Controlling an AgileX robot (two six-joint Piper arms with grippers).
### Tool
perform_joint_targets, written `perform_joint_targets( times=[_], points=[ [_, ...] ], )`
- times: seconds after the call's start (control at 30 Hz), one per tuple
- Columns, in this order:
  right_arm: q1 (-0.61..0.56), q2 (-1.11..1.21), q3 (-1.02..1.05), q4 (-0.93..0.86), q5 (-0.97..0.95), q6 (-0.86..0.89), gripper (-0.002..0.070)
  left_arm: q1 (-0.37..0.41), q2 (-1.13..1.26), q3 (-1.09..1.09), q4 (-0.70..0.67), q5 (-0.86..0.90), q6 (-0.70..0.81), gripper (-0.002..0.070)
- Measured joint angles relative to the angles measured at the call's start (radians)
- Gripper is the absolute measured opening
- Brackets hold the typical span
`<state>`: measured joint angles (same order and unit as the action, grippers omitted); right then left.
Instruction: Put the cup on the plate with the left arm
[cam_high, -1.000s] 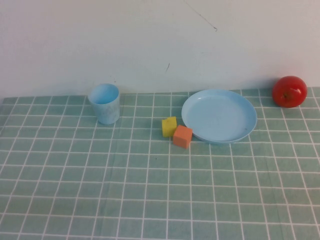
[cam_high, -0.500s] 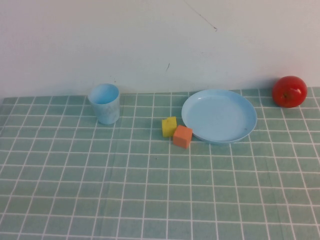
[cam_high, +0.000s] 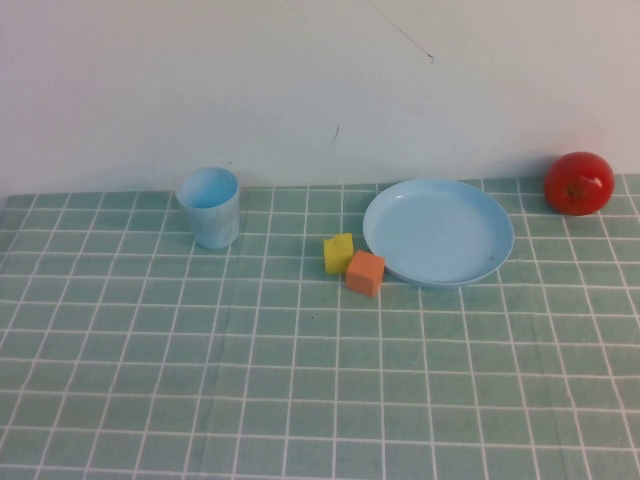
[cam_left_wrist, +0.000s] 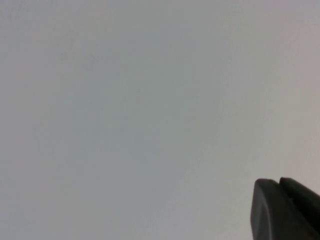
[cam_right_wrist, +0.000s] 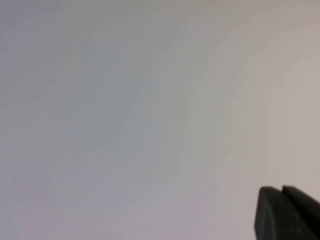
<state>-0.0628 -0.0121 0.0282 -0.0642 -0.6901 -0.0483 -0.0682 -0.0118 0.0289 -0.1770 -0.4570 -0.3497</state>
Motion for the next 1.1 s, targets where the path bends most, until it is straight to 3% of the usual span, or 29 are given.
perform_joint_targets(
  times=[0.17, 0.3, 0.43, 0.63, 0.9, 1.1],
  points=[
    [0.0, 0.0, 0.0, 0.011, -0.004, 0.0, -0.0002, 0.0, 0.0, 0.0, -0.003, 0.012, 0.024, -0.0003],
    [0.0, 0.0, 0.0, 0.011, 0.071, -0.004, -0.0002, 0.0, 0.0, 0.0, -0.003, 0.112, 0.147, -0.0003],
    [0.0, 0.0, 0.0, 0.011, 0.389, -0.007, -0.0002, 0.0, 0.0, 0.0, -0.003, 0.25, 0.24, -0.0003],
    [0.0, 0.0, 0.002, 0.011, 0.83, -0.007, -0.0002, 0.0, 0.0, 0.0, -0.003, 0.398, 0.256, -0.0003],
    [0.0, 0.0, 0.003, -0.016, 0.915, -0.068, -0.0002, 0.0, 0.0, 0.002, -0.003, 0.487, 0.262, -0.0003],
    [0.0, 0.0, 0.003, 0.024, 0.922, 0.036, -0.0002, 0.0, 0.0, 0.002, -0.003, 0.489, 0.262, -0.0003]
  ],
)
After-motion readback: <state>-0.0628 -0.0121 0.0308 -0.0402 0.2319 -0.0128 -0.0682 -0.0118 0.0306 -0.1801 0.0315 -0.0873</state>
